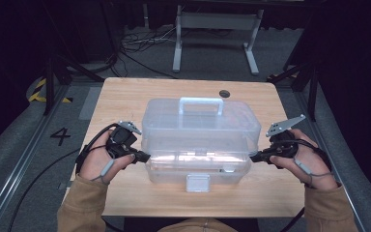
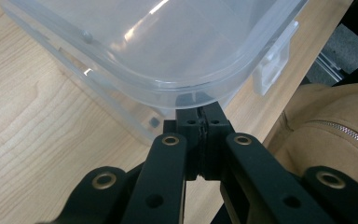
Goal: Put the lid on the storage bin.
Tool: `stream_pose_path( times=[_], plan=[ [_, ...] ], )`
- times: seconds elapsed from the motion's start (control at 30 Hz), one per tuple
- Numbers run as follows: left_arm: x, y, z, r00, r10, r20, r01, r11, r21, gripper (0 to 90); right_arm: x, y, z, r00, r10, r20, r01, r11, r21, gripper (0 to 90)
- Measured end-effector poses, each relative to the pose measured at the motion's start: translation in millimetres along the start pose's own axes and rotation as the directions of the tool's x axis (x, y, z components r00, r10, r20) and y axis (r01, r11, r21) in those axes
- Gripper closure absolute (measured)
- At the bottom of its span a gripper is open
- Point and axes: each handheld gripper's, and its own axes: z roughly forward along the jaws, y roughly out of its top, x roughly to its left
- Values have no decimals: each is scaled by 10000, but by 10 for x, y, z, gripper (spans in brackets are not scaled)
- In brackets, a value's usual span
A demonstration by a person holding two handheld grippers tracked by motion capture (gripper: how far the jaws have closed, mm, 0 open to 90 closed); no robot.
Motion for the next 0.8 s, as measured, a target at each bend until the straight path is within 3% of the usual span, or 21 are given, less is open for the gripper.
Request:
stream_pose_path(
  times=[0.8],
  plan=[
    [27, -62, 26, 10000, -18, -19, 19, 9978, 662, 887, 12, -28, 62, 9996, -221, -189, 239, 9947, 998, 900]
  ],
)
